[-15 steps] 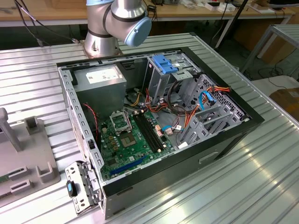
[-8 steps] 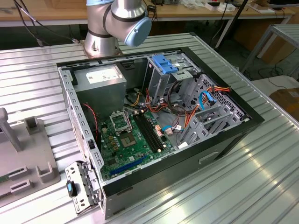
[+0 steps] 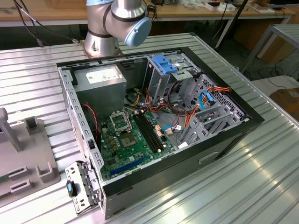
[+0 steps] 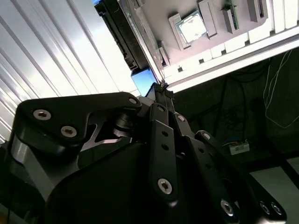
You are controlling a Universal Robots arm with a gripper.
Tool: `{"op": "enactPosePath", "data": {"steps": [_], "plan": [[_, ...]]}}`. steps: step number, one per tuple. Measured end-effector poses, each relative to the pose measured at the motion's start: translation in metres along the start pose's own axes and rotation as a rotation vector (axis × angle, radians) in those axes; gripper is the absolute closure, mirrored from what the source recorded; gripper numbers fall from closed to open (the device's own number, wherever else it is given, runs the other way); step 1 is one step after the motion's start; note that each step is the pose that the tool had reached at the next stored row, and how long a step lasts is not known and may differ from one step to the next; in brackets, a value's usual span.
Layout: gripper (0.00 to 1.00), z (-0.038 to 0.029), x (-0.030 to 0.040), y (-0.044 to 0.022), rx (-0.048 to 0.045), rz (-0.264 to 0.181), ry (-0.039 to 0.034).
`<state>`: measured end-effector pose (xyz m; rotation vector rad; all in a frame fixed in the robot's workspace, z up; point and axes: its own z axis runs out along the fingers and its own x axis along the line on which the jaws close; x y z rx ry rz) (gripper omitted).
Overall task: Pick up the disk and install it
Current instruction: 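Pick up the disk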
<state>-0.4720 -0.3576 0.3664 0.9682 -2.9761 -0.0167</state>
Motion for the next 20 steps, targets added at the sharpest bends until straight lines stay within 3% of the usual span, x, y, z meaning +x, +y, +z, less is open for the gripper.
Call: {"op": "enactPosePath", "data": {"steps": [6,13,15,20], "plan": [[0.89,0.0,0.0,0.0,0.0,-0.003,0.0],[0.89,0.0002,-0.0005,0.0005,0.0012,-0.143,0.002],[0.89,0.0002,-0.0005,0.0005,0.0013,-0.165,0.0023],[0.89,0.0002,-0.0005,0.0006,0.0014,-0.169,0.0024]]}}
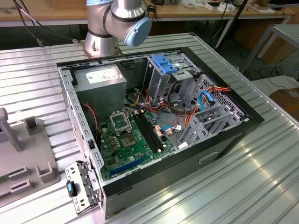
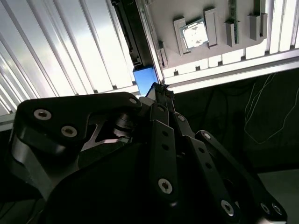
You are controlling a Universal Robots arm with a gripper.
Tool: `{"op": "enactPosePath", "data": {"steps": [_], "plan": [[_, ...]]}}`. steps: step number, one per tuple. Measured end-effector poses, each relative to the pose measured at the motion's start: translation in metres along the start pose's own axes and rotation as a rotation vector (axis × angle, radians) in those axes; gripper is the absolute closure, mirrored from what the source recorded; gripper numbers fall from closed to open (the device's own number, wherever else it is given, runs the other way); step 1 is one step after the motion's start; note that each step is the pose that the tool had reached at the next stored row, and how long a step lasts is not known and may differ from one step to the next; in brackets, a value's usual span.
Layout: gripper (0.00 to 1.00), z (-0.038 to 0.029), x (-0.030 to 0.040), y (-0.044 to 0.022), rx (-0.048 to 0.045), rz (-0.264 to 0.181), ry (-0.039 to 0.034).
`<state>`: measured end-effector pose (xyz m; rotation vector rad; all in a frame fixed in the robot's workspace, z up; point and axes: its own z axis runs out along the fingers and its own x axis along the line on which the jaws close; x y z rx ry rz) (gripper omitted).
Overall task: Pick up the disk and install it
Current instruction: 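Pick up the disk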
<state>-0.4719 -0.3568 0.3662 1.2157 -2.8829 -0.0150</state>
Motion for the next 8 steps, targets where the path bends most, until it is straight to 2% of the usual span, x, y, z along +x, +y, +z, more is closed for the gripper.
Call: {"op": "enactPosePath", "data": {"steps": [3,7,8], "plan": [[0.89,0.0,0.0,0.0,0.0001,-0.012,0.0001],[0.89,0.0,-0.0002,0.0002,0.001,-0.127,0.0017],[0.89,0.0,-0.0002,0.0001,0.0011,-0.136,0.0018]]}}
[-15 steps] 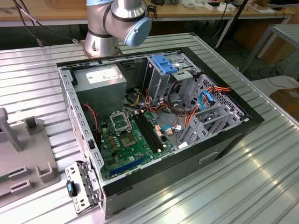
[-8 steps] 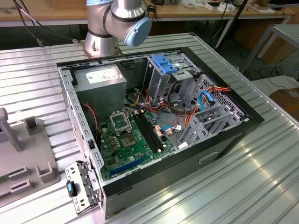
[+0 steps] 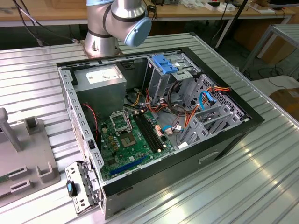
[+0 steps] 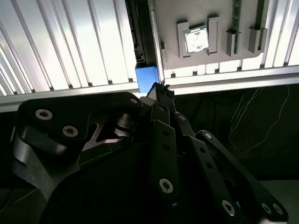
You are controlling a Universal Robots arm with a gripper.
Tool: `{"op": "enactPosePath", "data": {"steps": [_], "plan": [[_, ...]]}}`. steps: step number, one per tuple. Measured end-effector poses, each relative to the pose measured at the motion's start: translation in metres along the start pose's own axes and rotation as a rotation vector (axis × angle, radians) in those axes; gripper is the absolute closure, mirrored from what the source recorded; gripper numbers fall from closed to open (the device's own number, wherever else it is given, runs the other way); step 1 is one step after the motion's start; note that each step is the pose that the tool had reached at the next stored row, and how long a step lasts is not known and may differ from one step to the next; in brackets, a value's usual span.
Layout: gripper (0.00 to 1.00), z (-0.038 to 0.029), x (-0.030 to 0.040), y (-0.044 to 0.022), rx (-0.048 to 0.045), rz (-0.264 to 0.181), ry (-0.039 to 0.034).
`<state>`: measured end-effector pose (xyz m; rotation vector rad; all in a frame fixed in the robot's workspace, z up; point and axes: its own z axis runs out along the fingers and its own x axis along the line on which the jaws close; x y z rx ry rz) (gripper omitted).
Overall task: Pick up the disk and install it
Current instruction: 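Pick up the disk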
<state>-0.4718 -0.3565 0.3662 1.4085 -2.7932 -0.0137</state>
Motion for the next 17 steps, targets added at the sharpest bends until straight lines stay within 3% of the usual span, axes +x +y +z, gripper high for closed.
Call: {"op": "enactPosePath", "data": {"steps": [12,17], "plan": [[0.89,0.0,0.0,0.0,0.0001,-0.007,0.0001],[0.89,0.0,-0.0001,0.0,0.0004,-0.071,0.0008]]}}
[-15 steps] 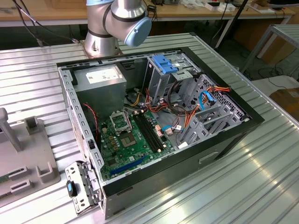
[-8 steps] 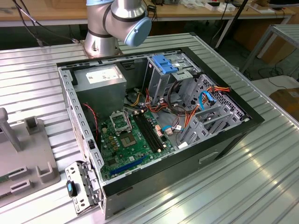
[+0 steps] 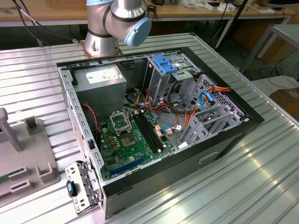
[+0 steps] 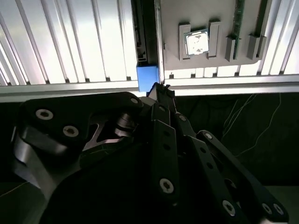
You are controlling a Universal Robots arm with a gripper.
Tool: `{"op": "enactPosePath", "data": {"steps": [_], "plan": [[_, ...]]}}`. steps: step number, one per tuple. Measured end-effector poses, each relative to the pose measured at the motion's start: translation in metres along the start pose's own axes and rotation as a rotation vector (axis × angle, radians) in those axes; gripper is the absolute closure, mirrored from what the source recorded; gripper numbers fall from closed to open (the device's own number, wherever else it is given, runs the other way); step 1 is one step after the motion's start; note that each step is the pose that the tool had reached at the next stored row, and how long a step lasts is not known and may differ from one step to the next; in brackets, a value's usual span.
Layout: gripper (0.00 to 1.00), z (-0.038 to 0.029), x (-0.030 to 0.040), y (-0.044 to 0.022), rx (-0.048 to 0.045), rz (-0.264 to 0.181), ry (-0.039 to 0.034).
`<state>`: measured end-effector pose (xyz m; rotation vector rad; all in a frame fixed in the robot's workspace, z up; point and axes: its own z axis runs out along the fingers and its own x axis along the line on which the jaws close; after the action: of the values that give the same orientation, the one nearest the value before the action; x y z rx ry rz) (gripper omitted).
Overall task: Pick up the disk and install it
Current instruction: 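Pick up the disk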
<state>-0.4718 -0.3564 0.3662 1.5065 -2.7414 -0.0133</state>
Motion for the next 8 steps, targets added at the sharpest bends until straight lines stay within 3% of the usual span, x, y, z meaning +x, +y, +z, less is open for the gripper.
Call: {"op": "enactPosePath", "data": {"steps": [8], "plan": [[0.89,0.0,-0.0001,0.0,0.0008,-0.109,0.0016]]}}
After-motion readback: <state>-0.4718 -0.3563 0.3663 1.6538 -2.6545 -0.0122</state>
